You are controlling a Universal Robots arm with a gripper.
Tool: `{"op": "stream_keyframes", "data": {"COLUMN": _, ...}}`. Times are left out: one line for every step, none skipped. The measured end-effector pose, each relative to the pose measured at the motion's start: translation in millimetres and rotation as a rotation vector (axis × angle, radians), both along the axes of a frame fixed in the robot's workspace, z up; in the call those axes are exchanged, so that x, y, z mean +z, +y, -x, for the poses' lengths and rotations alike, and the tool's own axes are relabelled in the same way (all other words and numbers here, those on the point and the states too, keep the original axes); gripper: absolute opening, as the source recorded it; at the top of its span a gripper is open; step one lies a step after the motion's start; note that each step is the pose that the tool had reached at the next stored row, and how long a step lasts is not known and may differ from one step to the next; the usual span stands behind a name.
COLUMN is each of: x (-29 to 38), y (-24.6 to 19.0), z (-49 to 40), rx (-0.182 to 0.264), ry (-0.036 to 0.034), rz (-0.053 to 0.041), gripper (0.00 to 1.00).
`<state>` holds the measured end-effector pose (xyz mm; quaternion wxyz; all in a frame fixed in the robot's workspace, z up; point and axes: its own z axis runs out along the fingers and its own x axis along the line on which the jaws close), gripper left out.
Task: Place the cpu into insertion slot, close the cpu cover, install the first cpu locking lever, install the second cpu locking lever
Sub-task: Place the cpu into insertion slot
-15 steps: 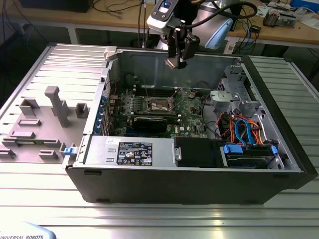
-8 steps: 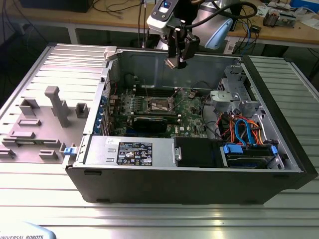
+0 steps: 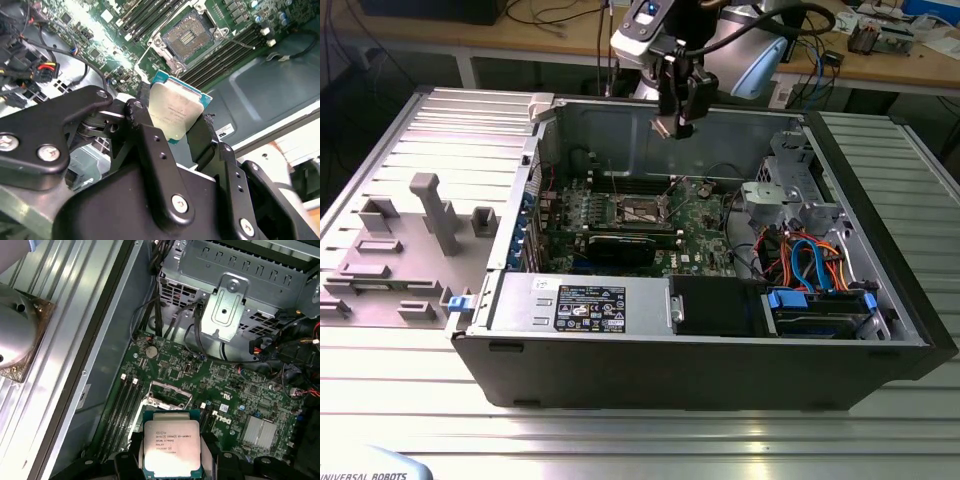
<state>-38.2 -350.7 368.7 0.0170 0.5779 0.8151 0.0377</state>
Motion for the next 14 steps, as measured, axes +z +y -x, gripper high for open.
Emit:
{"op": "stream_keyframes", "data": {"x": -0.1, "y": 0.0, "z": 0.0, "rx": -0.031, "ry": 0.0, "rz": -0.0001, "gripper": 0.54}}
{"op": "stream_keyframes", "data": {"x": -0.2, "y": 0.0, "z": 0.0, "rx": -0.053, "ry": 0.0, "rz": -0.0001, "gripper": 0.54}}
{"op": "stream_keyframes", "data": {"x": -0.3, "y": 0.0, "z": 0.0, "rx": -0.07, "ry": 0.0, "rz": 0.0, "gripper": 0.54}}
{"op": "stream_keyframes", "data": {"x": -0.4, "y": 0.0, "z": 0.0, "rx": -0.083, "ry": 0.0, "rz": -0.0001, "gripper": 0.54}}
{"op": "stream_keyframes", "data": {"x": -0.5, "y": 0.0, "z": 0.0, "rx": -0.098, "ry": 0.0, "rz": -0.0001, "gripper": 0.54}}
{"op": "stream_keyframes", "data": {"x": -0.6, "y": 0.0, "z": 0.0, "rx": -0.111, "ry": 0.0, "rz": 0.0, "gripper": 0.54}}
{"op": "stream_keyframes", "data": {"x": -0.7, "y": 0.0, "z": 0.0, "rx": -0.124, "ry": 0.0, "rz": 0.0, "gripper": 0.54}}
{"op": "stream_keyframes", "data": {"x": -0.8, "y": 0.0, "z": 0.0, "rx": -0.15, "ry": 0.0, "rz": 0.0002, "gripper": 0.54}}
{"op": "stream_keyframes", "data": {"x": -0.8, "y": 0.0, "z": 0.0, "rx": -0.166, "ry": 0.0001, "rz": 0.0001, "gripper": 0.54}}
{"op": "stream_keyframes", "data": {"x": -0.9, "y": 0.0, "z": 0.0, "rx": -0.172, "ry": 0.0, "rz": 0.0001, "gripper": 0.54}}
{"op": "stream_keyframes", "data": {"x": -0.9, "y": 0.0, "z": 0.0, "rx": -0.175, "ry": 0.0, "rz": 0.0001, "gripper": 0.54}}
{"op": "stream_keyframes", "data": {"x": -0.9, "y": 0.0, "z": 0.0, "rx": -0.177, "ry": 0.0, "rz": 0.0001, "gripper": 0.54}}
{"op": "stream_keyframes", "data": {"x": -0.9, "y": 0.0, "z": 0.0, "rx": -0.178, "ry": 0.0, "rz": 0.0001, "gripper": 0.54}}
{"op": "stream_keyframes", "data": {"x": -0.9, "y": 0.0, "z": 0.0, "rx": -0.178, "ry": 0.0, "rz": 0.0001, "gripper": 0.54}}
